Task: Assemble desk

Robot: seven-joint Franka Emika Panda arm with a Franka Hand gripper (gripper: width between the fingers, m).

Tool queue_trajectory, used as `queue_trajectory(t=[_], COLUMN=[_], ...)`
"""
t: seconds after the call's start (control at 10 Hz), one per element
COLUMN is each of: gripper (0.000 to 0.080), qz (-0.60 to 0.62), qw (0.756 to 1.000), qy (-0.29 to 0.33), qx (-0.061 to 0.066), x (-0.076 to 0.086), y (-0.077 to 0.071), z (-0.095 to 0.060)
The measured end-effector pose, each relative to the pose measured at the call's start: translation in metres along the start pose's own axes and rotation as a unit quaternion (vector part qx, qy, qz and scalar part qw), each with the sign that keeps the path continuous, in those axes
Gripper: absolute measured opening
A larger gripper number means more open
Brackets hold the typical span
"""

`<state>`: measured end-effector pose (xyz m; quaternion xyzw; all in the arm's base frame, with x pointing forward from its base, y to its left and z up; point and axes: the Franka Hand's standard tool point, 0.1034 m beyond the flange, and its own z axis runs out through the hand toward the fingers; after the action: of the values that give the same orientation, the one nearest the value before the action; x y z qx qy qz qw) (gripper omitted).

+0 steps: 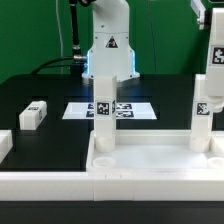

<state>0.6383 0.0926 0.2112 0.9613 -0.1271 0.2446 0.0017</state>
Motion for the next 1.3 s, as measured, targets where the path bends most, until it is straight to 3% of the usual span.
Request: queue_trajectory(t=[0.1, 0.3, 0.6, 0.7, 1.1, 1.3], gripper=[0.0289, 0.0289, 0.0289, 0.0289, 0.0289, 0.0289], qz=[0.002, 0.005, 0.012, 0.004, -0.010, -0.066], qw=[1.000, 0.999, 0.999, 0.999, 0.999, 0.995], qy=[-0.001, 0.029, 0.039, 0.036, 0.035, 0.064], qx=[0.003, 0.029, 0.030, 0.026, 0.026, 0.029], x=[-0.002, -0.011, 0.000, -0.004, -0.003, 0.006], y=[-0.001, -0.016, -0.031, -0.038, -0.035, -0.023], z=[0.001, 0.013, 0.020, 0.022, 0.023, 0.023])
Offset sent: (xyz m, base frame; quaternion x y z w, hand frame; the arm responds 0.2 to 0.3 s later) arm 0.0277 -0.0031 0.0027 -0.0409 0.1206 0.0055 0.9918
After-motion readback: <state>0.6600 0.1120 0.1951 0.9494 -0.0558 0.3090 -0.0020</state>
